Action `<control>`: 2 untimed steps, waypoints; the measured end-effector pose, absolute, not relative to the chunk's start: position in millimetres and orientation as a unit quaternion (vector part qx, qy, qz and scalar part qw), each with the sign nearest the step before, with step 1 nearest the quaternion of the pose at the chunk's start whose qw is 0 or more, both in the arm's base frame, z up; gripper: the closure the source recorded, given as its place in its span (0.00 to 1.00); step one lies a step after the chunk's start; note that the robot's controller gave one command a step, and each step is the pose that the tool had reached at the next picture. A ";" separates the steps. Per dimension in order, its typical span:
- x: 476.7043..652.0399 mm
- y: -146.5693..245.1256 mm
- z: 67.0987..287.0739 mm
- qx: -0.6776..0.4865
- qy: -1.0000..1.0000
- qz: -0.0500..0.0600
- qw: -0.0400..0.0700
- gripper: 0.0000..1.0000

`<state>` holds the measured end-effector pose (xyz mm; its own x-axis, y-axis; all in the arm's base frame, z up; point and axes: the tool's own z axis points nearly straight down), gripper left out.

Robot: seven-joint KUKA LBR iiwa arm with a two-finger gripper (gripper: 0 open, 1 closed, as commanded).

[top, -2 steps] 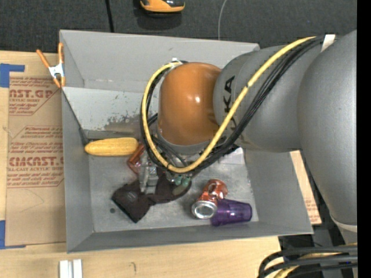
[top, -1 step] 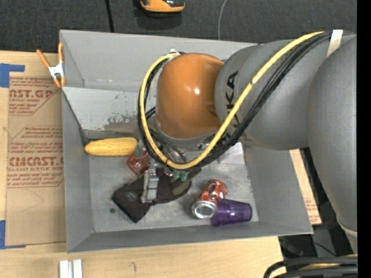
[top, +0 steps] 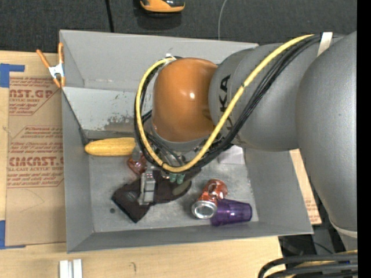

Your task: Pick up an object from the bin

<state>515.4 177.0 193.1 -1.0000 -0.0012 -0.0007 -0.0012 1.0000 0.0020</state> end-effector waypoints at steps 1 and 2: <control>518.4 159.8 142.6 -0.036 0.999 0.001 0.004 0.00; 536.6 136.1 105.2 -0.038 0.999 0.000 0.000 1.00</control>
Offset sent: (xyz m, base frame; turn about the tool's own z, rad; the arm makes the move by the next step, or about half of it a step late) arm 0.0214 -0.0415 -0.0873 -0.0753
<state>536.6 136.1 105.2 -0.9971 -0.0764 0.0004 -0.0764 0.9971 0.0009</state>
